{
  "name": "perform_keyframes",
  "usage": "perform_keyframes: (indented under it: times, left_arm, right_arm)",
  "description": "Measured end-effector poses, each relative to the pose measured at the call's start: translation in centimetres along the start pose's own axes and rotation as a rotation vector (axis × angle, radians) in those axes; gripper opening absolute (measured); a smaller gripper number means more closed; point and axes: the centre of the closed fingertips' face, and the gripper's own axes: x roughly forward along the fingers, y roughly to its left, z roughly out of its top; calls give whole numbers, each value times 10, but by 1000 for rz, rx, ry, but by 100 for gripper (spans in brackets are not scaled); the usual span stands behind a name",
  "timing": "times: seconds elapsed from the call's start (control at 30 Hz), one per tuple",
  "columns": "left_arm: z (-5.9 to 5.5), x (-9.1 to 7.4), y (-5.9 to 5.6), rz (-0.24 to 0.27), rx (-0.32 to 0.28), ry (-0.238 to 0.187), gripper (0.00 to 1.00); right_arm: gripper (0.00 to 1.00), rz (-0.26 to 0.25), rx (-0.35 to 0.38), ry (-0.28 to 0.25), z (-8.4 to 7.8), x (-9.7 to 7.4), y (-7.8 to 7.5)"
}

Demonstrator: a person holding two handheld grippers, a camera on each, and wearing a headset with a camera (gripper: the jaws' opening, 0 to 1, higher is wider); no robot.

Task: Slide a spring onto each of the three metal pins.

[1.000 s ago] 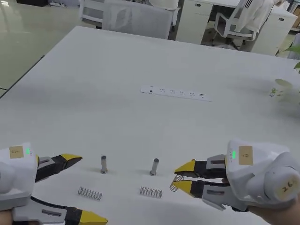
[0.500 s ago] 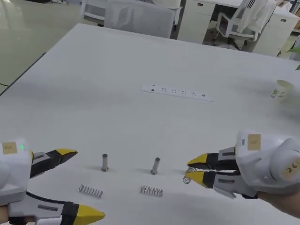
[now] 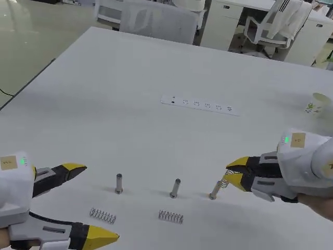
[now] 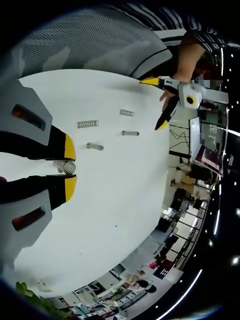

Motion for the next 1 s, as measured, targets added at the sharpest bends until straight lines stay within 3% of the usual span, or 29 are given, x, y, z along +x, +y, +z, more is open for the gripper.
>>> perform_keyframes:
  times: [0.2, 0.57, 1.0]
  left_arm:
    - [-5, -3, 2, 5, -5, 8, 98]
    - [-10, -11, 10, 37, -28, 5, 98]
    - [-12, -12, 8, 45, -42, 1, 98]
  right_arm:
    - [7, -6, 40, -7, 0, 4, -7]
    - [7, 2, 47, 24, -7, 18, -9]
    - [8, 19, 81, 78, -28, 37, -1]
